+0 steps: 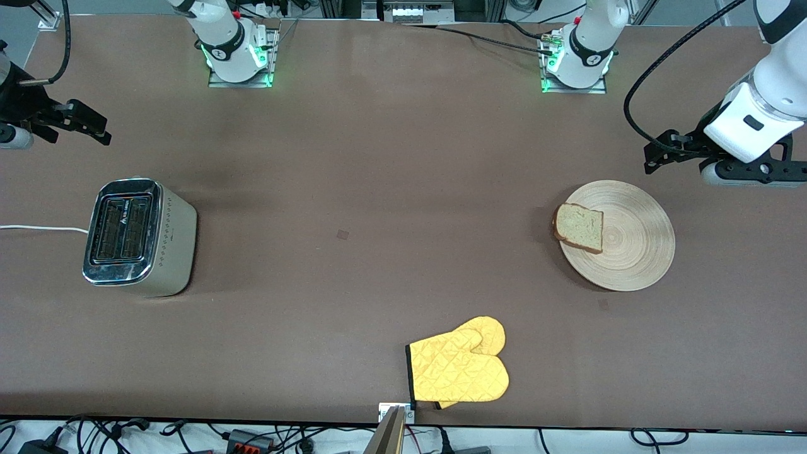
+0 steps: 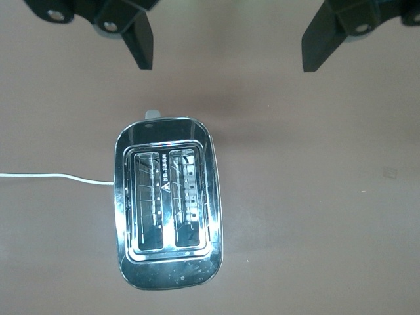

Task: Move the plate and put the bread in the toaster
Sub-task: 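Lower the left gripper toward the rim of the wooden plate, then close the left gripper on the wooden plate rim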

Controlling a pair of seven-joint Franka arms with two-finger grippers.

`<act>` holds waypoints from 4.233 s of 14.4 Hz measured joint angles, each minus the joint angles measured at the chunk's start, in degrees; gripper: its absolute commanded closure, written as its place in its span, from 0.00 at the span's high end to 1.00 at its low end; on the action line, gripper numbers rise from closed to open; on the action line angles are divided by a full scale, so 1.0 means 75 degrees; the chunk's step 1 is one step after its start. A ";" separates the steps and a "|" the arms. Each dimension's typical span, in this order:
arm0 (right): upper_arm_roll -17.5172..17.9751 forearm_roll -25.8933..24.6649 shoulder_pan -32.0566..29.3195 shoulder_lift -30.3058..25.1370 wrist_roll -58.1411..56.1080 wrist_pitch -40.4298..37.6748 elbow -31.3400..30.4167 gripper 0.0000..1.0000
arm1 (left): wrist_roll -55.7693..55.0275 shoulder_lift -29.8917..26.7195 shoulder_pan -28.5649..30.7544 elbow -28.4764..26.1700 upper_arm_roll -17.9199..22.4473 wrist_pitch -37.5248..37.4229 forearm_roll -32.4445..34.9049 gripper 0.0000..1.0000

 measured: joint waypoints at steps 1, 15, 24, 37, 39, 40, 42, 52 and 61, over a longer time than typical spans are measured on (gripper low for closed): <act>0.0000 0.0000 0.0000 0.0000 0.0000 0.0000 -0.0001 1.00 | 0.0000 0.0000 0.0000 0.0000 0.0000 0.0000 0.0000 1.00; 0.0003 0.0000 0.0003 0.0000 -0.0001 0.0000 -0.0002 1.00 | -0.0013 0.0457 0.0186 0.0217 0.0068 -0.0251 -0.0049 1.00; 0.0007 0.0000 0.0013 0.0000 -0.0001 0.0000 -0.0003 1.00 | 0.0028 0.1431 0.1178 0.0648 0.0082 -0.0587 -0.0054 1.00; 0.0010 0.0000 0.0075 0.0004 -0.0001 -0.0003 -0.0008 1.00 | 0.4888 0.3894 0.4328 0.0857 0.0122 -0.0607 -0.3232 1.00; 0.0010 0.0000 0.0075 0.0004 -0.0001 -0.0003 -0.0009 1.00 | 0.5631 0.4385 0.4776 0.0852 0.0129 -0.0608 -0.3631 1.00; 0.0010 0.0000 0.0075 0.0004 -0.0001 -0.0003 -0.0009 1.00 | 0.6029 0.4660 0.4988 0.0851 0.0130 -0.0608 -0.3819 1.00; 0.0010 0.0000 0.0075 0.0004 -0.0001 -0.0003 -0.0010 1.00 | 0.6586 0.5237 0.5266 0.0854 0.0130 -0.0606 -0.4128 1.00; 0.0010 0.0000 0.0075 0.0066 -0.0002 -0.0003 -0.0013 1.00 | 0.7085 0.6419 0.5356 0.0542 0.0061 0.0012 -0.4790 0.86; 0.0010 0.0000 0.0074 0.0067 -0.0002 -0.0018 -0.0013 1.00 | 0.7097 0.6415 0.5353 0.0233 -0.0015 0.0490 -0.4820 0.03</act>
